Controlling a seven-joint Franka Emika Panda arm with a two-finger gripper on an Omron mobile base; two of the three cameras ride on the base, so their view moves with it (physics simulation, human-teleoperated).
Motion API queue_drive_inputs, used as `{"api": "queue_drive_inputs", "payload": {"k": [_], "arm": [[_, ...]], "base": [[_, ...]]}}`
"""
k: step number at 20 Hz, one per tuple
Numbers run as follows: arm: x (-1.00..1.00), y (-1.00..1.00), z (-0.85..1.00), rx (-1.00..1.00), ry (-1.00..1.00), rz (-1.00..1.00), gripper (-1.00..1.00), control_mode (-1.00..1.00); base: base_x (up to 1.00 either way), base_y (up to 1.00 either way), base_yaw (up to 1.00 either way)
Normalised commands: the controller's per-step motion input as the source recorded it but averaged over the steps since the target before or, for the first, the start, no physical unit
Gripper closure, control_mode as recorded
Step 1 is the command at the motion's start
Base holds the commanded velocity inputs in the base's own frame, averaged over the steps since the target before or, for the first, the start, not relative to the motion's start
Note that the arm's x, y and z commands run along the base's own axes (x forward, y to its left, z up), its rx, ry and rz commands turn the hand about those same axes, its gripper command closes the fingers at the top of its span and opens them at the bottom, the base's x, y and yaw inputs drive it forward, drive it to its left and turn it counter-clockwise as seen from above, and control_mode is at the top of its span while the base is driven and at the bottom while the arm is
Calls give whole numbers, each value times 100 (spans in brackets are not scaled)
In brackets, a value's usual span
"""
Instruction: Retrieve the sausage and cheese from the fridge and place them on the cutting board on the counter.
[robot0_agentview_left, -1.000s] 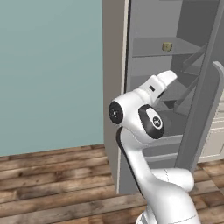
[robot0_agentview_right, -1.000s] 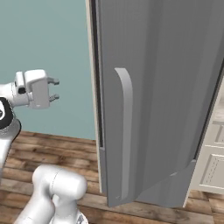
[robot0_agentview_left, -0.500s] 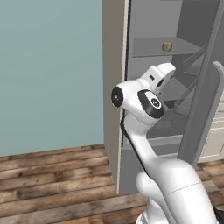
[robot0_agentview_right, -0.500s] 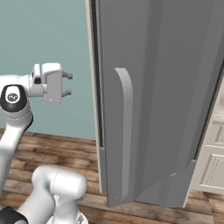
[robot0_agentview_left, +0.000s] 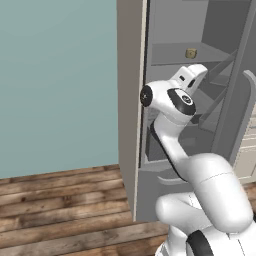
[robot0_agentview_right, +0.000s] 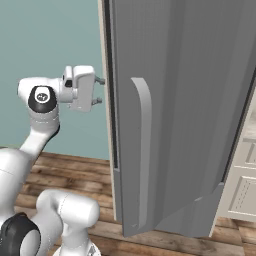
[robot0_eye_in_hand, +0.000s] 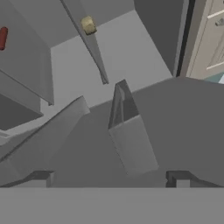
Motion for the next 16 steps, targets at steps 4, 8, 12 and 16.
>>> {"api": "queue_drive_inputs", "payload": {"k": [4,8,12,16], "arm": [[36,-33,-8,0,2,-2,-100,-100],[19,-45,-5,0,2,-5,-100,-100],[3,-56,0,0,1,-7,-100,-100],[5,-46,-3,0,1,-6,-100,-100]], "base": [[0,0,0],[0,0,0],[0,0,0],[0,0,0]]}}
